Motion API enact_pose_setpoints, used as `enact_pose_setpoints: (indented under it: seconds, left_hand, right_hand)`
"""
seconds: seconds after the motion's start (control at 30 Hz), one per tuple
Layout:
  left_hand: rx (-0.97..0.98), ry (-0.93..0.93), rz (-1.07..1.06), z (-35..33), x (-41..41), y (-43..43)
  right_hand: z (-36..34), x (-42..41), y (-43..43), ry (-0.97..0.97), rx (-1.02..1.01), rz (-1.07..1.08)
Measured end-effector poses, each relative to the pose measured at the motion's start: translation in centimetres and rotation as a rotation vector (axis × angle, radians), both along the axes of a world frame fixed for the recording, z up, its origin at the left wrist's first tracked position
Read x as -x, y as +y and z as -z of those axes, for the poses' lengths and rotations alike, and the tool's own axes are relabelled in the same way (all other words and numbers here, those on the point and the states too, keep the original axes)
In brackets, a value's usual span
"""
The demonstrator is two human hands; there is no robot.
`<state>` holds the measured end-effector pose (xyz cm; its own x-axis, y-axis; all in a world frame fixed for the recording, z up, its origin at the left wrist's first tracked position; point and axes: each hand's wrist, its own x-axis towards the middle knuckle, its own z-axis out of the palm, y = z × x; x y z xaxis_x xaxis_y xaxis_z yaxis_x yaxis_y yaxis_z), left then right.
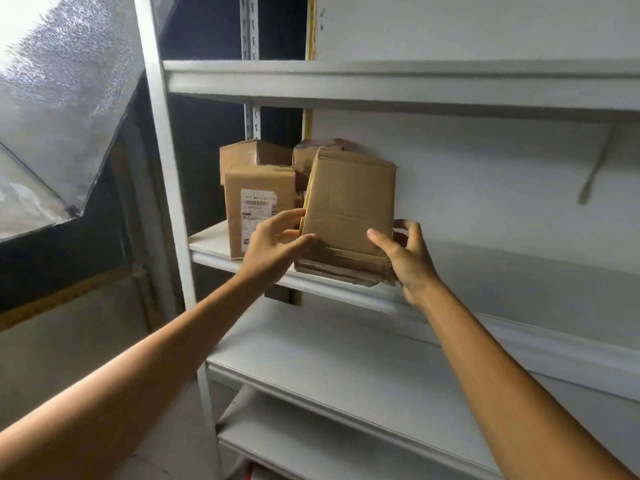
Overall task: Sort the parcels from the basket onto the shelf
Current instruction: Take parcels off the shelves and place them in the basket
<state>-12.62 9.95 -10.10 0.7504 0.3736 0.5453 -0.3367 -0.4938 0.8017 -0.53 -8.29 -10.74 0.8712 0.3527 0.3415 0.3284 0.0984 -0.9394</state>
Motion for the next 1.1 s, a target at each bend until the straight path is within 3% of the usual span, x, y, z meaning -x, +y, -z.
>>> enact_pose_setpoints:
  seconds: [0.17,0.3,0.77,1.1]
  left_hand:
    - [0.031,0.055,0.107,2.1,-2.7,-8.0]
    - [-0.008,0.111,0.25,4.3,-6.0,-17.1]
    - [-0.025,0.26,0.851,11.6,-15.0,-49.9]
    - [-0.164,0.356,1.399,17.7,-10.5,-72.5]
  right_hand:
    - [3.0,-0.4,-10.0,0.056,-0.017,0.01]
    - [5.5,-0.5,-19.2,0.09,-0.081,0.134]
    - [13.7,5.5,-51.0,0.198,-0.082,0.816]
    - [17.2,18.8,-64.1,0.321,-0.016,1.407]
